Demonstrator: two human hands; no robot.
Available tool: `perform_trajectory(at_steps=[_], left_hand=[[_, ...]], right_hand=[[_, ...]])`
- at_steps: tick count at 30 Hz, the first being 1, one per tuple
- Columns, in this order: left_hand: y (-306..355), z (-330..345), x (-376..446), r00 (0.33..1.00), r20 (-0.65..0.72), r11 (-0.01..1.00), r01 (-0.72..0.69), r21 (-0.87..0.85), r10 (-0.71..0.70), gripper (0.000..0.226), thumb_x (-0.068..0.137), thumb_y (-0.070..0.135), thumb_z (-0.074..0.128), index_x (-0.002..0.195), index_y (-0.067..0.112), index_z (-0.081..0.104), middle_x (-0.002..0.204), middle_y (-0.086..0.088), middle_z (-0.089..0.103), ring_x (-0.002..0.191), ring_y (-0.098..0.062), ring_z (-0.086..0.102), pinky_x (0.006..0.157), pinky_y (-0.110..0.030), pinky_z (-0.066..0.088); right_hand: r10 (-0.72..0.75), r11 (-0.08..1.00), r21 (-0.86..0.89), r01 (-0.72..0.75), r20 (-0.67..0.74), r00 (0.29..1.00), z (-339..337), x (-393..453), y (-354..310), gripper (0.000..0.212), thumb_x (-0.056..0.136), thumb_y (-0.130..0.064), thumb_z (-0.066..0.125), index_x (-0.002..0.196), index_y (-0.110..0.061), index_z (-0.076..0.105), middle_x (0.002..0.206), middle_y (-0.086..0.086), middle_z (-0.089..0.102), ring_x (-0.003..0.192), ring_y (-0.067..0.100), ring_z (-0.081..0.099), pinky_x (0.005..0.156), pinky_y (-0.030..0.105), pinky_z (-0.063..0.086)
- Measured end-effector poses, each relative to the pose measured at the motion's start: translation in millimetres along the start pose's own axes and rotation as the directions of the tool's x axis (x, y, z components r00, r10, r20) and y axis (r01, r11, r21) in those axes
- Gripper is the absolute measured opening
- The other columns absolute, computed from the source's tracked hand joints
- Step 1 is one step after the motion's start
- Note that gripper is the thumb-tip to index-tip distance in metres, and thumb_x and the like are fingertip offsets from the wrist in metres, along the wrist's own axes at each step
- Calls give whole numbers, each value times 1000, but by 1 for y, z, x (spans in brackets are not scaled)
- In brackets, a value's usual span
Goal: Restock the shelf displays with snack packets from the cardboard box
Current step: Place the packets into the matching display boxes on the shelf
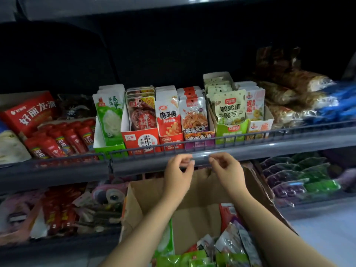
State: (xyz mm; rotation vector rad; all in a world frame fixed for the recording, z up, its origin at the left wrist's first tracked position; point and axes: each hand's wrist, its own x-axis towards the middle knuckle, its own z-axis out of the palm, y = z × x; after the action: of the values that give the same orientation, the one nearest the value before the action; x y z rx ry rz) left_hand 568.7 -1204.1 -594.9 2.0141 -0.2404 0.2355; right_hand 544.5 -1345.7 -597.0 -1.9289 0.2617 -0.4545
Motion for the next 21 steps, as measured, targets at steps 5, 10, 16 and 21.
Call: perform_trajectory(at_steps=[5, 10, 16, 21], left_hand=[[-46, 53, -28, 924, 182, 926, 360, -114, -337, 14, 93, 11, 56, 105, 9, 63, 94, 0, 61, 93, -16, 60, 71, -9, 40], [-91, 97, -56, 735, 379, 801, 598, 29, -562, 10, 94, 20, 55, 100, 20, 63, 104, -6, 66, 87, -16, 56, 70, -21, 39], [-157, 147, -63, 542, 426, 628, 774, 82, -724, 5, 83, 33, 63, 78, 33, 62, 111, -5, 68, 103, -26, 63, 92, -34, 50], [-138, 153, -57, 481, 493, 525, 849, -57, -725, 13, 91, 22, 60, 104, 23, 56, 97, -8, 65, 90, -24, 65, 88, -33, 52]], right_hand=[[318, 946, -75, -314, 39, 947, -4, -19, 71, 14, 91, -18, 60, 104, -14, 64, 92, -3, 62, 90, 15, 57, 77, 22, 40], [593, 800, -229, -554, 160, 790, 5, -26, 136, 32, 94, -16, 54, 124, -7, 57, 118, 15, 64, 109, 29, 59, 90, 28, 44], [700, 701, -426, -572, 258, 666, 17, -28, 173, 36, 99, -20, 42, 129, -2, 48, 132, 18, 54, 121, 32, 51, 102, 32, 38], [731, 661, -484, -574, 241, 639, 19, -29, 185, 35, 100, -20, 41, 127, -2, 53, 128, 16, 57, 119, 29, 54, 84, 26, 42]])
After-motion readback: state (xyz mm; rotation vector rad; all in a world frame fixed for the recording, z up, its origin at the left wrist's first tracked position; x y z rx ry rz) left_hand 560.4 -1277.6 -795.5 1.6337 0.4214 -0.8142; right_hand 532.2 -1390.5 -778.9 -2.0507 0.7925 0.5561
